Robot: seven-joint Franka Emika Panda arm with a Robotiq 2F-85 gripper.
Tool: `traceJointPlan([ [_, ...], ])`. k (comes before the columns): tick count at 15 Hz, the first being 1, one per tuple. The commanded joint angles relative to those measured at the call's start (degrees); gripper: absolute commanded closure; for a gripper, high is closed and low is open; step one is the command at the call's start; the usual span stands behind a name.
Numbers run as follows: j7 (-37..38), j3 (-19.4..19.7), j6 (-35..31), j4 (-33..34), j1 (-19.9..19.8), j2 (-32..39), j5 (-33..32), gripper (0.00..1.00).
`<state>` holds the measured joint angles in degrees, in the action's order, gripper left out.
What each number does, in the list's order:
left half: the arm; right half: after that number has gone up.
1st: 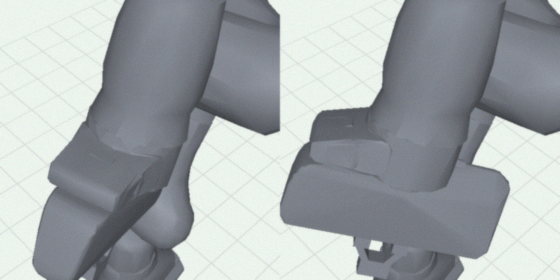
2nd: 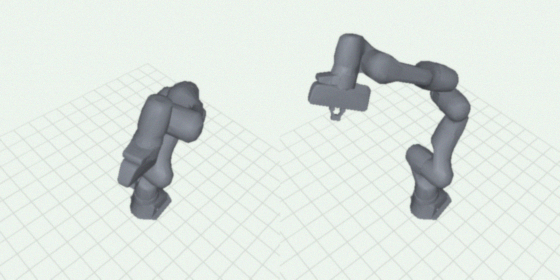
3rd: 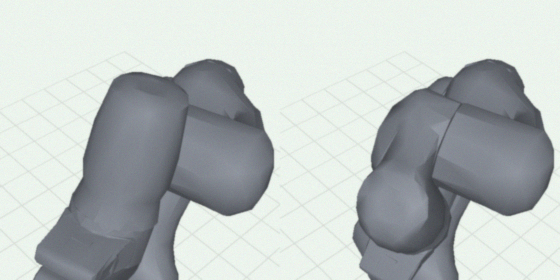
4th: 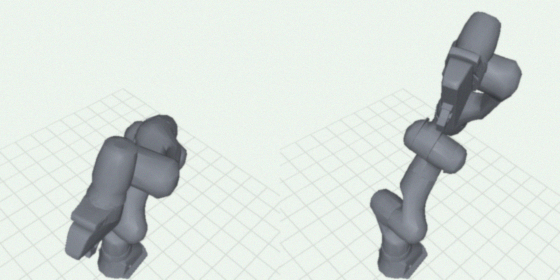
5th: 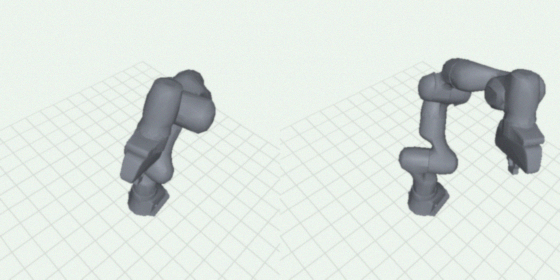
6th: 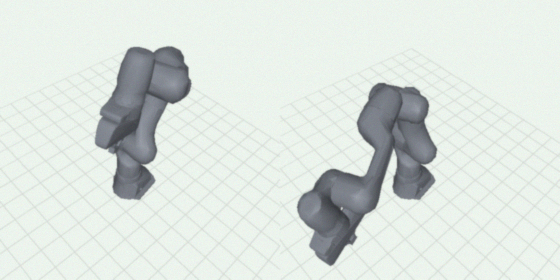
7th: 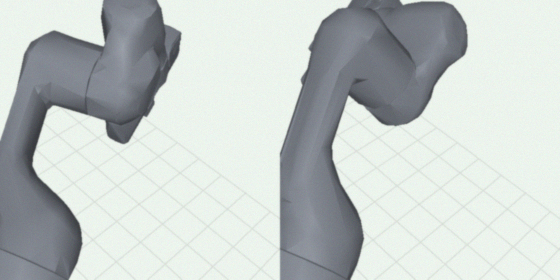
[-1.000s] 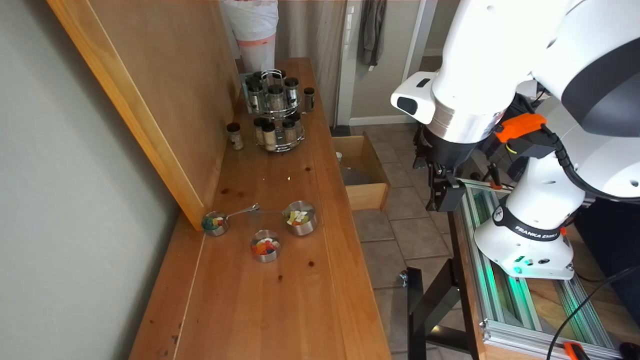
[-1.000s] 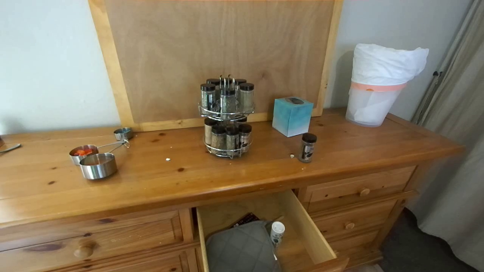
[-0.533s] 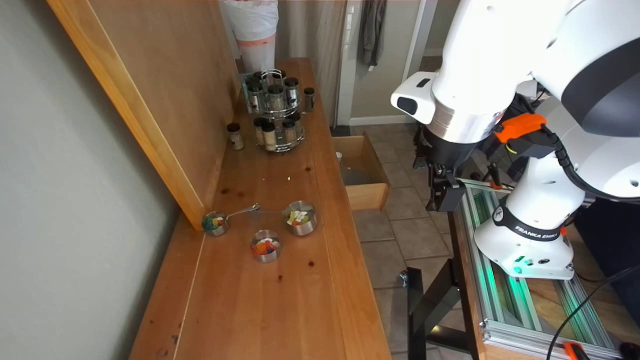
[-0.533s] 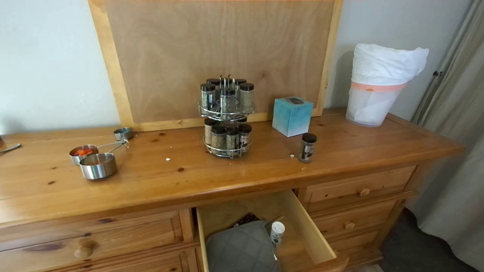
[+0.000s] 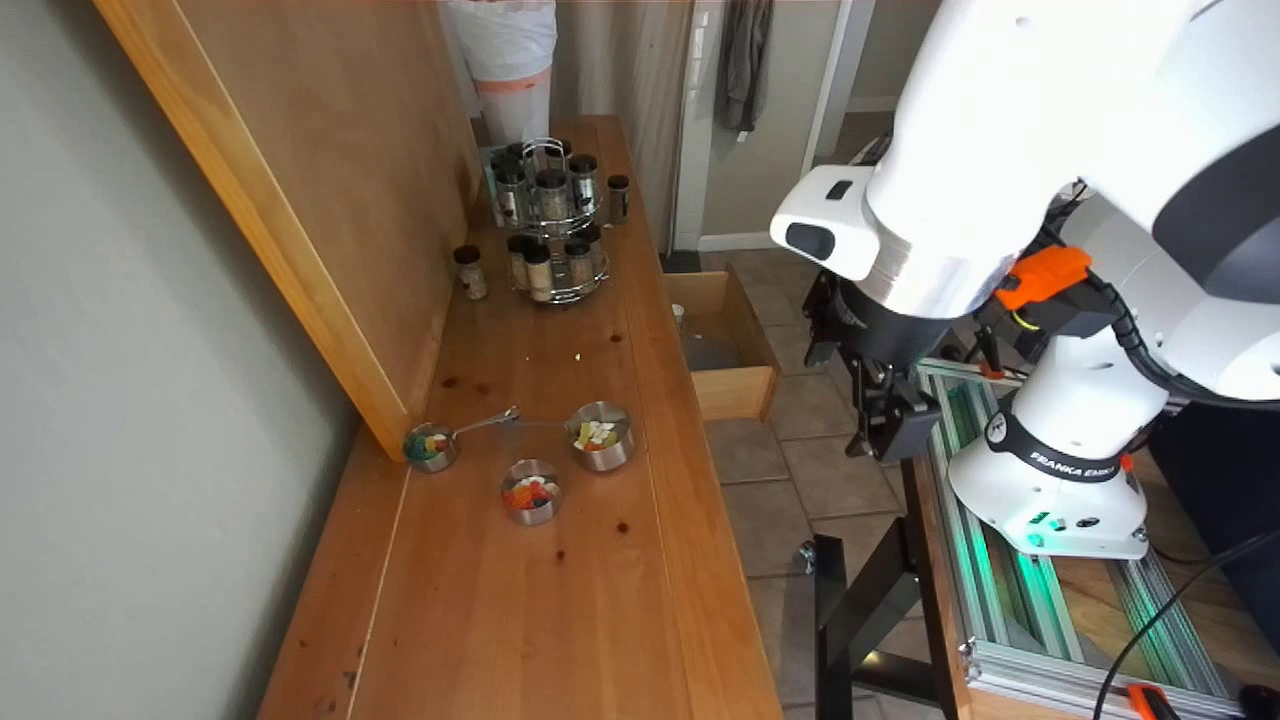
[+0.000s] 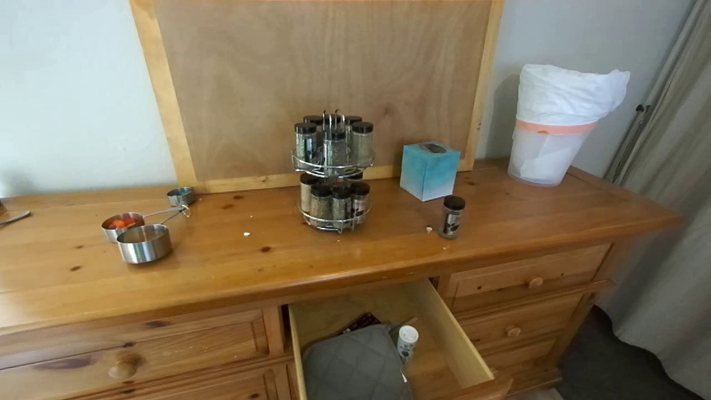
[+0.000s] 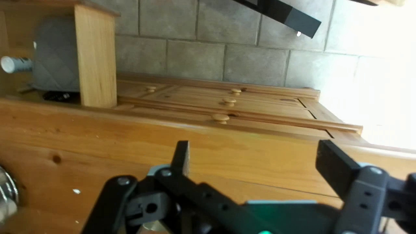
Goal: Pick up the black round object and place it in the measuring cup to the right
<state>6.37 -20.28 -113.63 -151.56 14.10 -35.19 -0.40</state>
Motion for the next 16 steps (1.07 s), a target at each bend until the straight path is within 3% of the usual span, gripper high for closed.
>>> traceJointPlan([
  [1, -2.63, -2.02, -6.36, 7.21, 4.31, 12.39, -0.27, 0.00],
  [5, -8.29, -3.09, -14.67, 13.59, 7.14, 23.45, -1.57, 0.00],
  [9, -16.97, -2.29, -21.16, 21.13, 7.39, 34.67, -2.42, 0.00],
  [13, -19.00, -1.19, -20.11, 30.89, 6.55, 44.83, -3.82, 0.00],
  [16, -16.47, 0.02, -20.14, 38.68, 7.18, 51.89, -6.10, 0.00],
])
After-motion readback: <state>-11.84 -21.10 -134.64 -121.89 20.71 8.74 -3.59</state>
